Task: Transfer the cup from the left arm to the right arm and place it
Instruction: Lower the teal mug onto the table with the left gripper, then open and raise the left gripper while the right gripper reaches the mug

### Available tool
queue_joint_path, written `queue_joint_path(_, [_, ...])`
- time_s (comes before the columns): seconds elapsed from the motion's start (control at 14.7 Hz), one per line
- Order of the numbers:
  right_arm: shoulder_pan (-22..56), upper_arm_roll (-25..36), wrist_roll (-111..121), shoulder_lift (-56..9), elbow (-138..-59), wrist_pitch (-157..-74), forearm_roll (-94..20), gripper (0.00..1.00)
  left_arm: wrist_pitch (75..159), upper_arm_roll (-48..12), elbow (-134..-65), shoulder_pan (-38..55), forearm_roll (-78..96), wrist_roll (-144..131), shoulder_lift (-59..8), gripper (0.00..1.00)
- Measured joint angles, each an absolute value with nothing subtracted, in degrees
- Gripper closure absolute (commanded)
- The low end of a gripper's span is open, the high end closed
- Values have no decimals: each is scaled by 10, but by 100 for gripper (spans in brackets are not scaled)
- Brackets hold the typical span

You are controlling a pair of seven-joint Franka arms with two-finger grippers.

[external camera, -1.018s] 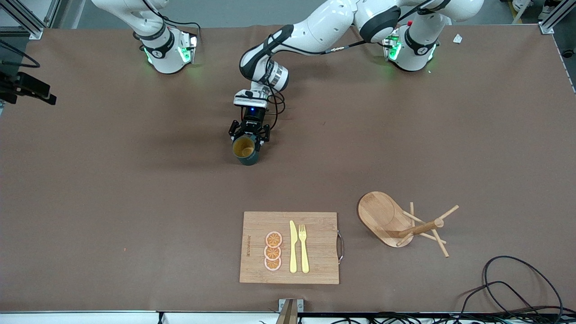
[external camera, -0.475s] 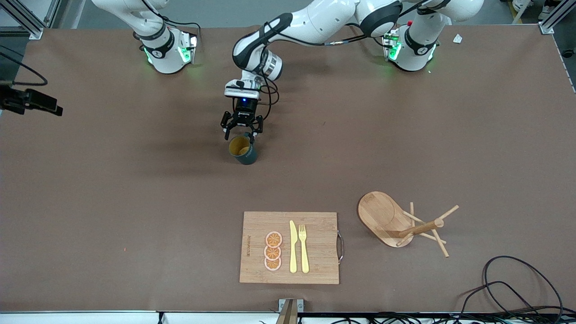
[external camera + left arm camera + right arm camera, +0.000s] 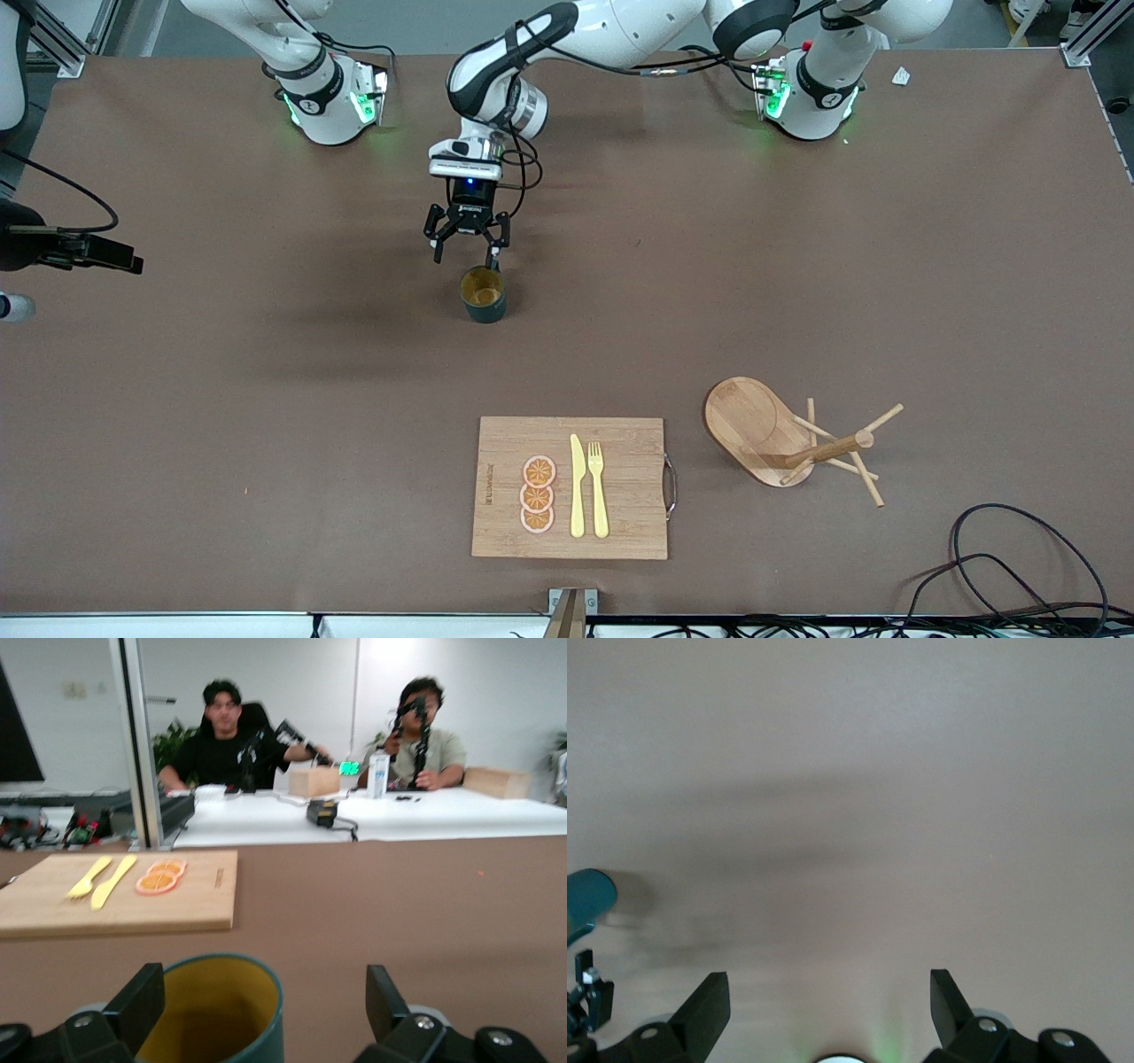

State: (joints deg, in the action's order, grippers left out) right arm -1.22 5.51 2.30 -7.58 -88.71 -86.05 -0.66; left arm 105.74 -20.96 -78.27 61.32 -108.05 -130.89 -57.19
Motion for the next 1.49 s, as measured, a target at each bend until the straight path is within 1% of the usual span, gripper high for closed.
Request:
queue_joint_path(0.14, [3, 53, -19, -77, -889, -875, -18, 0, 1066, -221, -780, 612, -1013, -1265, -550, 0])
queue_joint_path(0.34, [52, 51, -130, -82, -909, -915, -27, 0, 1099, -240, -775, 588, -910, -1171, -498, 0])
queue_joint_path(0.54, [108, 49, -241, -88, -950, -971, -41, 0, 1146, -291, -776, 504, -833, -1048, -447, 0])
queue_joint_path(0.68, [141, 48, -306, -91, -980, -1018, -55, 2, 1180, -353, -791, 411, -812, -979, -424, 0])
queue_joint_path(0.81, [170, 48, -353, -94, -1006, -1059, -57, 0, 1214, -429, -823, 304, -809, -930, -410, 0])
queue_joint_path(1.09, [220, 47, -433, -114, -1024, -1095, -59, 0, 1241, -618, -910, 61, -805, -826, -405, 0])
queue_joint_path(1.15, [230, 47, -439, -120, -1025, -1099, -60, 0, 1248, -656, -926, 7, -791, -796, -405, 0])
queue_joint_path(1.29, [243, 48, -450, -132, -1026, -1107, -61, 0, 1253, -706, -942, -74, -734, -715, -404, 0])
queue_joint_path(1.49, [267, 48, -496, -147, -1027, -1125, -63, 0, 1254, -740, -942, -151, -640, -590, -403, 0])
